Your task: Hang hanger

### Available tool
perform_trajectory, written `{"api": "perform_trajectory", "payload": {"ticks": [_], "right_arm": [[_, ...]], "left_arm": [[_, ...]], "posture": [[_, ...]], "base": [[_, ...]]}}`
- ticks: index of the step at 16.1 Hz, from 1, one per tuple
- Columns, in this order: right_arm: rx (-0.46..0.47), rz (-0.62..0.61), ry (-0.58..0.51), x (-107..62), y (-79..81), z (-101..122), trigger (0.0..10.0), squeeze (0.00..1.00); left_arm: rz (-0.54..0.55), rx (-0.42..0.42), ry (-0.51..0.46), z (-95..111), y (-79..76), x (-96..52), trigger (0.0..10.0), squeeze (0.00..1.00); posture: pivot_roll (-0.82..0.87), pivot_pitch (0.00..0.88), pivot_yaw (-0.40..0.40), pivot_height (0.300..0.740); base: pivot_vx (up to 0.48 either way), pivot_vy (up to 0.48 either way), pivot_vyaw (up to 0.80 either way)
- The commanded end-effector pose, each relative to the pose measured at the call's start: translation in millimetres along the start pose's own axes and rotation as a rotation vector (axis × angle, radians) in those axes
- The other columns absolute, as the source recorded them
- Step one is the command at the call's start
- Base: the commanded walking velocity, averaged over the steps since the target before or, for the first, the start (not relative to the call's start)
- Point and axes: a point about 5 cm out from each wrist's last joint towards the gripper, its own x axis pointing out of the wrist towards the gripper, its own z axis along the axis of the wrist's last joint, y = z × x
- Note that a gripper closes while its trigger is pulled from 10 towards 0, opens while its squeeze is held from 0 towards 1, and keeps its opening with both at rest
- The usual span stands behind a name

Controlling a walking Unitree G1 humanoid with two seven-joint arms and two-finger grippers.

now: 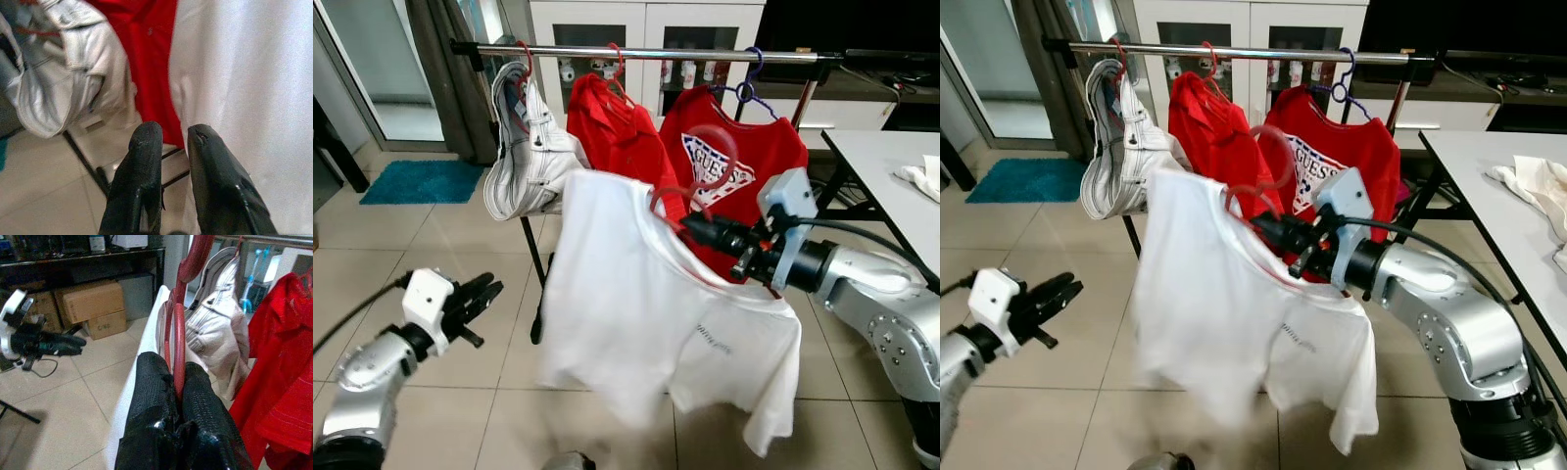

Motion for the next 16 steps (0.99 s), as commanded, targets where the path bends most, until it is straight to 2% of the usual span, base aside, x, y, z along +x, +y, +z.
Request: {"api": "perform_trajectory", "payload": {"ticks": [1,3,5,6,7,9,10,11,15,16], "right_arm": [[-0.023,0.035,0.003,-3.1,0.7,2.3,10.0,0.00],[-0.045,0.115,0.017,-9.2,3.7,4.4,10.0,0.00],[-0.061,0.177,0.019,-13.1,6.3,6.7,10.0,0.00],[-0.076,0.247,0.012,-16.4,11.5,8.8,10.0,0.00],[-0.074,0.284,0.009,-17.9,14.2,9.1,10.0,0.00],[-0.063,0.315,0.004,-19.1,15.7,9.0,10.0,0.00],[-0.048,0.369,0.006,-21.5,18.9,8.2,10.0,0.00],[-0.046,0.403,0.005,-22.9,21.7,8.1,10.0,0.00],[-0.040,0.471,-0.006,-25.9,29.2,9.2,10.0,0.00],[-0.039,0.480,-0.007,-26.5,30.8,9.2,10.0,0.00]], "left_arm": [[-0.039,0.014,-0.001,6.8,3.9,-2.8,10.0,1.00],[-0.056,0.026,-0.028,24.7,18.6,-2.9,10.0,1.00],[-0.113,0.024,-0.029,34.4,24.6,-1.9,10.0,1.00],[-0.210,-0.002,-0.007,42.3,25.5,0.9,10.0,1.00],[-0.292,-0.041,-0.005,47.5,21.7,2.7,10.0,0.03],[-0.358,-0.050,0.002,50.4,16.7,4.7,10.0,0.00],[-0.460,-0.050,0.053,49.7,8.5,7.3,10.0,0.00],[-0.487,-0.052,0.066,49.0,6.3,9.6,10.0,0.00],[-0.486,-0.052,0.065,48.3,7.2,16.9,10.0,0.00],[-0.498,-0.065,0.055,49.8,7.3,17.1,4.1,0.00]], "posture": [[-0.05,0.000,0.046,0.740],[-0.05,0.000,0.045,0.740],[-0.05,0.000,0.044,0.740],[-0.05,0.000,0.046,0.740],[-0.05,0.000,0.046,0.740],[-0.06,0.000,0.049,0.740],[-0.06,0.000,0.051,0.740],[-0.06,0.000,0.051,0.740],[-0.06,0.000,0.055,0.740],[-0.06,0.000,0.058,0.740]], "base": [[0.000,0.000,0.00],[0.000,0.000,0.00],[0.000,0.000,0.00],[0.000,0.000,0.00],[0.000,0.000,0.00],[0.000,0.000,0.00],[0.000,0.000,0.00],[0.000,0.000,0.00],[0.000,0.000,0.00],[0.000,0.000,0.00]]}}
